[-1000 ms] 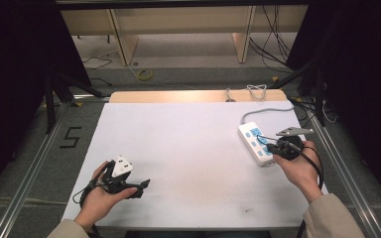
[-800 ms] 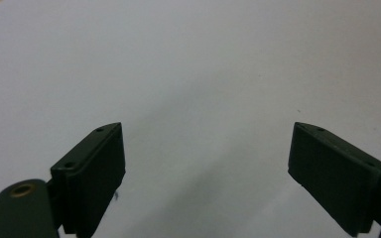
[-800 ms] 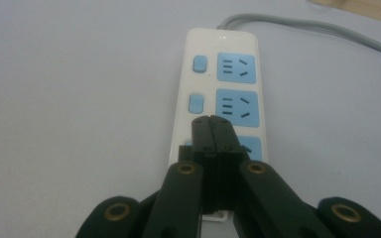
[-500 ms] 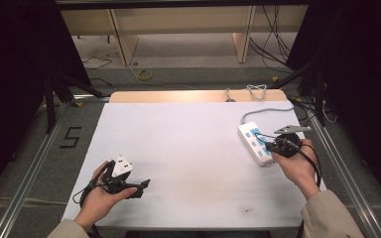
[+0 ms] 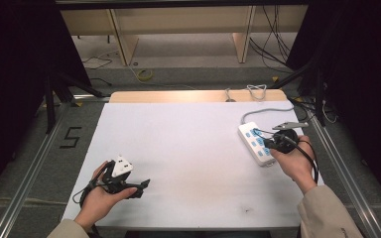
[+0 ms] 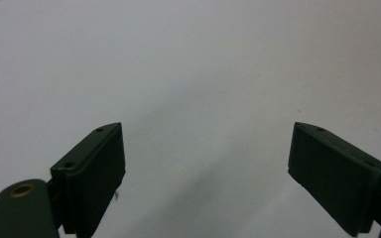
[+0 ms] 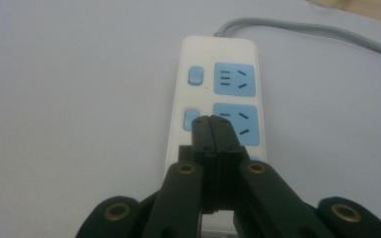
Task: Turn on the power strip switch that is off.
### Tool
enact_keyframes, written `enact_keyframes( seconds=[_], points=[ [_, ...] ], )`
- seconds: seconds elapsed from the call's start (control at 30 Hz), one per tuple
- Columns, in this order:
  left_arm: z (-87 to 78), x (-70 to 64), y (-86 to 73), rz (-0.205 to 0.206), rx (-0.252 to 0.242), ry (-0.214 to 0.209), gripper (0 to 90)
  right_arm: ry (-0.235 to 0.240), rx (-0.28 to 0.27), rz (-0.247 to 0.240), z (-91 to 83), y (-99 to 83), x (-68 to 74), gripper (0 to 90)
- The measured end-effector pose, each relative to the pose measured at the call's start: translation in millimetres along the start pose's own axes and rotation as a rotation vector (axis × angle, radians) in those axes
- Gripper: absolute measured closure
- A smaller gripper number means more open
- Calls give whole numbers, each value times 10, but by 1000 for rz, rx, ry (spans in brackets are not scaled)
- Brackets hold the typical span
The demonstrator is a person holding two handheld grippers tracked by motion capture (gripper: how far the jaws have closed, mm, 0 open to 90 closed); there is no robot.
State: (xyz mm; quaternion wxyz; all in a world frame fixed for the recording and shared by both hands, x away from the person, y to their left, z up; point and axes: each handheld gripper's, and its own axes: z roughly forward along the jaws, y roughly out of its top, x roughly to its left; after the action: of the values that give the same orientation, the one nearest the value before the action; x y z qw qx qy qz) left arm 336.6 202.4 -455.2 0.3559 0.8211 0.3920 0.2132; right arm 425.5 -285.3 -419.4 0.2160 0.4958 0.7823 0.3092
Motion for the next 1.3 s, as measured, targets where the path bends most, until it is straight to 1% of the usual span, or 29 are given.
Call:
enact_keyframes(
  seconds=[0.53, 1.3],
  points=[
    [0, 2, 1, 1, 0, 0, 143, -1, 14, 4, 80, 58, -27, 900],
    [0, 3, 1, 1, 1, 0, 143, 4, 28, 6, 137, 110, -37, 900]
  ],
)
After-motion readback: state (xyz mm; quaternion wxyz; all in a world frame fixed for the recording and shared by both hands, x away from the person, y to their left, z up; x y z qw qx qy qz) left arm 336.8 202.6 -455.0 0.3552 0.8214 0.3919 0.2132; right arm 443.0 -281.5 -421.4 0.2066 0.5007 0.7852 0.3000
